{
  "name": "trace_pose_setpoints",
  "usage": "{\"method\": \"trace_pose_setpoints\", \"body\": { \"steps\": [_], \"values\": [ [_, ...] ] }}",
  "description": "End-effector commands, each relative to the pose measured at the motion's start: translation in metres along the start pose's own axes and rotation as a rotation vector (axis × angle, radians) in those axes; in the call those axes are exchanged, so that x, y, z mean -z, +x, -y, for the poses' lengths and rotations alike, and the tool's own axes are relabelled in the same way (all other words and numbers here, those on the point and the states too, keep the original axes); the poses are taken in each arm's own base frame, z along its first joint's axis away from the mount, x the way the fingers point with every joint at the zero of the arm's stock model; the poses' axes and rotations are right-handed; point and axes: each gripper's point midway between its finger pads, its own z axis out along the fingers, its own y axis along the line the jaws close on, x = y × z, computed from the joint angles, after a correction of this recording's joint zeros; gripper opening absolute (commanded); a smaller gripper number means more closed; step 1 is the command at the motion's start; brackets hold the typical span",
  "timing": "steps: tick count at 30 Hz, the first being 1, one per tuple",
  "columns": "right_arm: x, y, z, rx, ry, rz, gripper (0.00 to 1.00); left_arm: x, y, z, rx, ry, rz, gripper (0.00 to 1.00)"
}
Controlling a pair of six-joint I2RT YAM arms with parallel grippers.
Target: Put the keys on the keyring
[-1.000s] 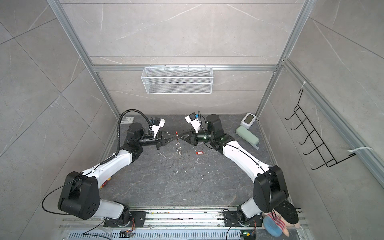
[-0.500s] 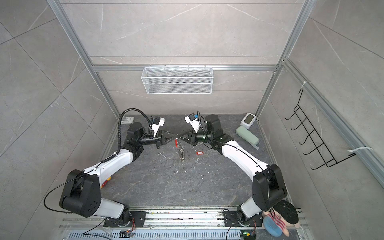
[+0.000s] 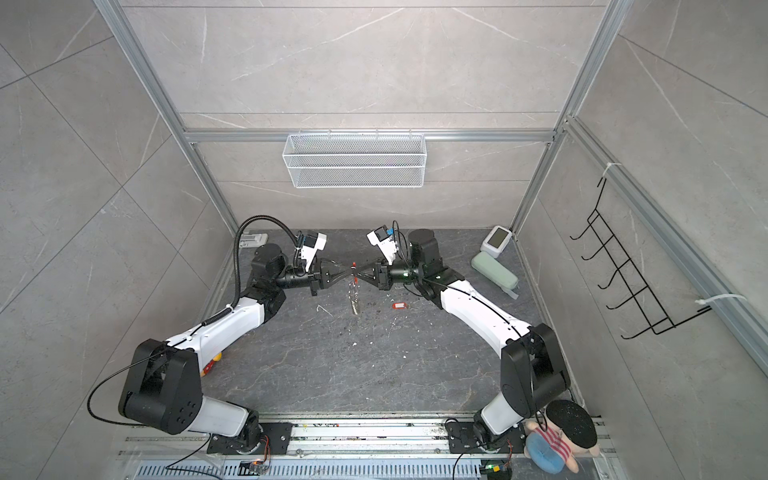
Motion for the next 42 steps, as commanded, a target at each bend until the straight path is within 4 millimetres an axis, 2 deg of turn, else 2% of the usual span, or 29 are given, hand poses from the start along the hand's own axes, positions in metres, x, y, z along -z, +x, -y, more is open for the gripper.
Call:
{"method": "trace_pose_setpoints", "body": {
  "steps": [1, 3, 6, 10, 12, 15, 18, 20, 24, 28, 30, 33, 37, 42],
  "values": [
    [-0.007, -0.015, -0.018, 0.043, -0.057, 0.021, 0.13, -0.002, -0.020, 0.011, -0.077, 0.047, 0.027, 0.00],
    [-0.007, -0.017, -0.020, 0.048, -0.060, 0.026, 0.11, -0.002, -0.019, 0.011, -0.073, 0.049, 0.026, 0.00],
    [-0.008, -0.017, -0.022, 0.050, -0.064, 0.026, 0.01, -0.002, -0.018, 0.010, -0.068, 0.049, 0.024, 0.00],
    [-0.011, -0.015, -0.020, 0.048, -0.045, 0.034, 0.00, -0.002, -0.018, 0.010, -0.059, 0.046, 0.025, 0.00],
    [-0.012, -0.015, -0.011, 0.052, 0.026, 0.062, 0.00, -0.002, -0.019, 0.010, -0.057, 0.045, 0.026, 0.00],
    [-0.008, -0.019, 0.016, 0.027, 0.184, 0.165, 0.00, -0.002, -0.019, 0.008, -0.055, 0.024, 0.032, 0.00],
    [0.000, -0.028, 0.029, 0.043, 0.244, 0.295, 0.00, -0.001, -0.019, 0.005, -0.055, 0.008, 0.035, 0.00],
    [0.000, -0.034, 0.026, 0.067, 0.237, 0.321, 0.00, -0.001, -0.018, 0.004, -0.052, 0.005, 0.035, 0.00],
    [-0.011, -0.040, 0.016, 0.074, 0.153, 0.276, 0.00, -0.001, -0.022, 0.001, -0.056, -0.014, 0.046, 0.01],
    [-0.012, -0.038, 0.018, 0.076, 0.134, 0.309, 0.00, 0.005, -0.033, -0.013, -0.035, -0.125, 0.097, 0.47],
    [-0.010, -0.036, 0.018, 0.089, 0.137, 0.323, 0.00, 0.017, -0.041, -0.025, -0.012, -0.214, 0.158, 0.50],
    [-0.006, -0.036, 0.014, 0.119, 0.137, 0.341, 0.00, 0.039, -0.051, -0.036, 0.017, -0.302, 0.250, 0.46],
    [-0.001, -0.042, 0.004, 0.138, 0.098, 0.387, 0.00, 0.054, -0.053, -0.038, 0.026, -0.351, 0.310, 0.11],
    [-0.003, -0.052, -0.009, 0.124, 0.007, 0.416, 0.00, 0.051, -0.046, -0.037, 0.023, -0.335, 0.290, 0.09]
  ]
}}
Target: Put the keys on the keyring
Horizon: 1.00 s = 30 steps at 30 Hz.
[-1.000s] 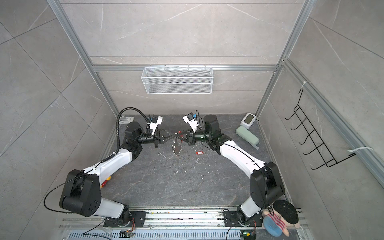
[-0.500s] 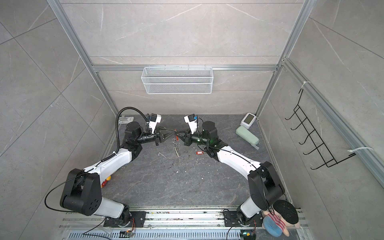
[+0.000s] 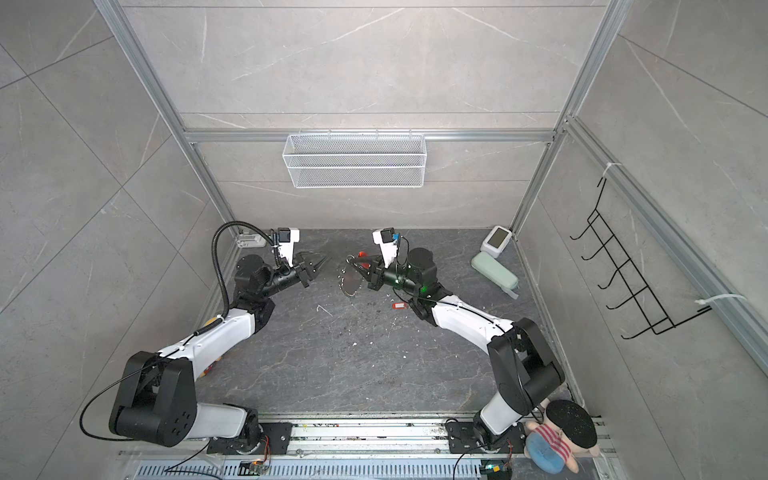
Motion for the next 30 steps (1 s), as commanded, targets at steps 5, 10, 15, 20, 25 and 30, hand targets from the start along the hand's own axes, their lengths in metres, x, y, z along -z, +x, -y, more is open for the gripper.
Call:
{"method": "trace_pose_setpoints", "body": {
  "steps": [5, 10, 15, 20, 25, 30],
  "values": [
    [-0.002, -0.032, -0.023, 0.024, -0.107, 0.102, 0.00, -0.001, -0.020, 0.020, -0.041, 0.090, 0.068, 0.10],
    [-0.007, -0.033, -0.019, 0.005, -0.116, 0.120, 0.00, -0.003, -0.024, 0.033, -0.003, 0.162, 0.099, 0.18],
    [-0.011, -0.039, -0.016, -0.014, -0.124, 0.154, 0.00, -0.011, -0.013, 0.052, 0.011, 0.213, 0.081, 0.17],
    [-0.015, -0.047, -0.016, -0.031, -0.138, 0.190, 0.00, -0.019, -0.001, 0.068, 0.028, 0.252, 0.049, 0.10],
    [-0.016, -0.051, -0.018, -0.051, -0.155, 0.209, 0.00, -0.016, -0.003, 0.073, 0.010, 0.245, 0.058, 0.08],
    [-0.012, -0.049, -0.020, -0.050, -0.163, 0.211, 0.00, -0.009, -0.013, 0.072, -0.051, 0.168, 0.039, 0.08]
  ]
}}
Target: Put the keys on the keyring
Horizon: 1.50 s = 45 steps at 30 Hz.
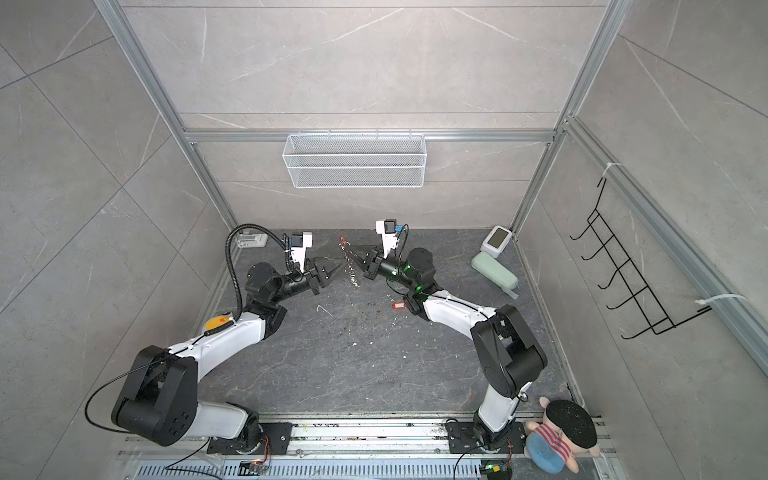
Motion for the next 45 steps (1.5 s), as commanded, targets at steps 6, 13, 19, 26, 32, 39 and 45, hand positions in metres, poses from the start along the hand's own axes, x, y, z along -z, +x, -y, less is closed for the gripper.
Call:
{"method": "trace_pose_setpoints", "body": {
  "steps": [6, 13, 19, 26, 32, 39, 45],
  "values": [
    [-0.002, -0.017, -0.024, 0.029, -0.089, 0.056, 0.00, 0.023, -0.037, 0.013, -0.134, -0.110, 0.015, 0.06],
    [-0.007, -0.017, -0.031, 0.003, -0.149, 0.045, 0.00, 0.029, -0.051, 0.004, -0.134, -0.121, 0.023, 0.03],
    [-0.007, -0.015, -0.030, 0.000, -0.153, 0.039, 0.00, 0.020, -0.055, 0.000, -0.113, -0.072, 0.010, 0.02],
    [-0.010, -0.016, -0.030, -0.011, -0.159, 0.041, 0.00, 0.013, -0.053, -0.004, -0.079, -0.014, 0.014, 0.02],
    [-0.013, -0.015, -0.023, -0.027, -0.149, 0.046, 0.00, 0.013, -0.057, 0.002, -0.098, 0.018, 0.032, 0.03],
    [-0.015, -0.017, -0.022, -0.041, -0.158, 0.055, 0.00, 0.012, -0.059, 0.002, -0.092, 0.032, 0.045, 0.04],
    [-0.017, -0.021, -0.025, -0.048, -0.179, 0.067, 0.00, 0.009, -0.056, -0.003, -0.060, 0.050, 0.039, 0.04]
  ]
}}
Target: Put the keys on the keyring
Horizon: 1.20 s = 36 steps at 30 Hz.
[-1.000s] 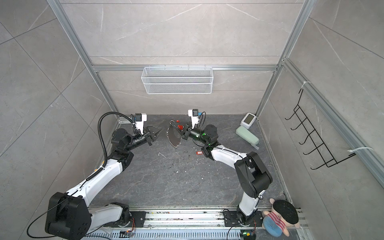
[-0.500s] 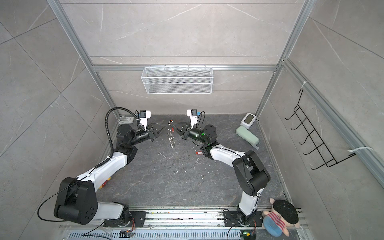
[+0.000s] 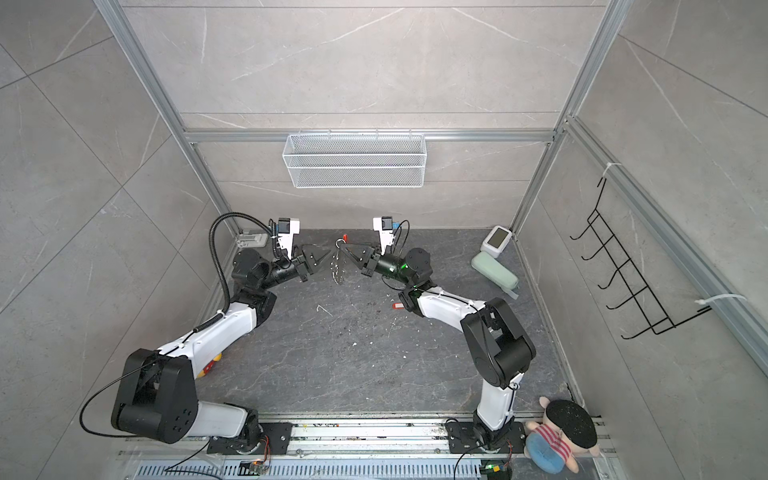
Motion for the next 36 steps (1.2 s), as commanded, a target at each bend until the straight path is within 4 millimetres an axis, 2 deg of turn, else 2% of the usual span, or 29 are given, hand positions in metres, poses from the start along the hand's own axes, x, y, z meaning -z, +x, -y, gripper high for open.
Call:
{"method": "trace_pose_setpoints", "body": {
  "steps": [1, 15, 31, 36],
  "values": [
    [-0.007, -0.015, -0.017, 0.034, -0.067, 0.042, 0.00, -0.003, -0.018, 0.012, -0.051, 0.059, 0.030, 0.04],
    [-0.006, -0.012, -0.014, 0.024, -0.065, 0.044, 0.00, 0.001, -0.032, 0.019, -0.054, 0.085, 0.070, 0.06],
    [-0.015, -0.013, -0.020, -0.001, -0.105, 0.044, 0.00, -0.001, -0.030, 0.017, -0.033, 0.106, 0.063, 0.08],
    [-0.017, -0.014, -0.023, -0.002, -0.117, 0.047, 0.00, -0.002, -0.027, 0.015, -0.017, 0.110, 0.054, 0.05]
  ]
}}
